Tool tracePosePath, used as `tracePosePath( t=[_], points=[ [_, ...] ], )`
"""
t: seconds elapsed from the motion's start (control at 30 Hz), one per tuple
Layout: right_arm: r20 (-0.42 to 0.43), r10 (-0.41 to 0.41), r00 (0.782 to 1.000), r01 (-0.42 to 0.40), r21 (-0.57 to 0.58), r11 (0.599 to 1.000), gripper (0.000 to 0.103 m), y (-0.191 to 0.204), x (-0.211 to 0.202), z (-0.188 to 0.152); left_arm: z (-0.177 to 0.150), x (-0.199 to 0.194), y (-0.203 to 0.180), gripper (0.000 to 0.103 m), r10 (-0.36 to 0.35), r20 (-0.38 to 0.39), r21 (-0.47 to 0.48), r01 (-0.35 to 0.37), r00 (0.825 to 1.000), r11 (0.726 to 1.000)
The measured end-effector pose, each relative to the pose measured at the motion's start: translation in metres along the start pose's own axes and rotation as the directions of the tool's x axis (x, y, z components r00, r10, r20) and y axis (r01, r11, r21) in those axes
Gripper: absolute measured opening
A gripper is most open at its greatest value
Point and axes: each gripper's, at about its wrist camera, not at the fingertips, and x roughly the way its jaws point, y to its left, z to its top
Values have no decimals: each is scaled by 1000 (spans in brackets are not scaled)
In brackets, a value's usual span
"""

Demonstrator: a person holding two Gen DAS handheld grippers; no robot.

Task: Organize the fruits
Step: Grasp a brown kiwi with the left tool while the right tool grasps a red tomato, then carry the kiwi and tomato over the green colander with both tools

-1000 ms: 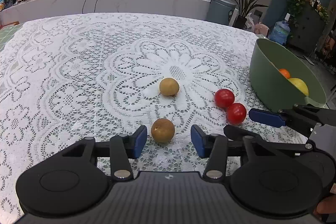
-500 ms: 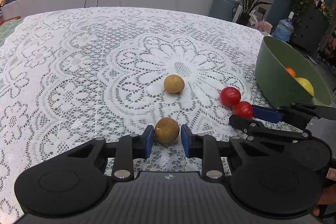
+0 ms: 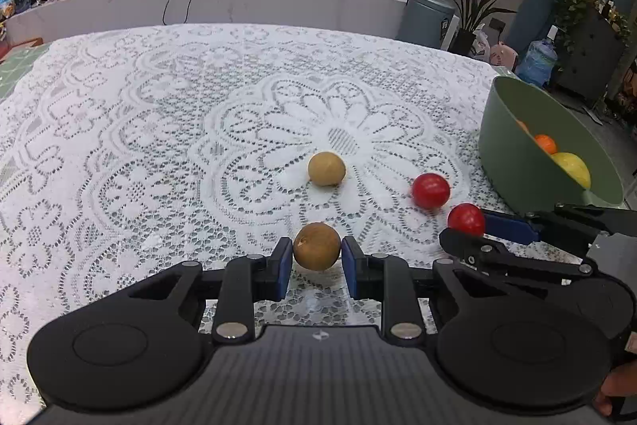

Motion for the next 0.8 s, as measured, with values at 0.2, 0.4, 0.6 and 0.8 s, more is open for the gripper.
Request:
tracePosePath(
  t=[0.2, 0.4, 0.6, 0.8],
  points=[
    [31, 12, 999, -12, -1, 1000, 27, -3, -21, 1, 4, -14, -10, 30, -19, 25, 12, 19, 1000, 1000],
    [71, 13, 997, -13, 3, 1000, 27, -9, -43, 3, 9, -27, -24, 30, -38, 59, 37, 36, 998, 999],
    [120, 4, 993, -5, 11, 1000, 27, -18, -63, 6, 17, -38, -40, 30, -64, 89, 64, 58, 994, 996],
    [162, -24, 987, 20, 24, 999, 27, -33, -79, 11, 25, -45, -61, 30, -97, 110, 100, 86, 989, 991]
  ],
)
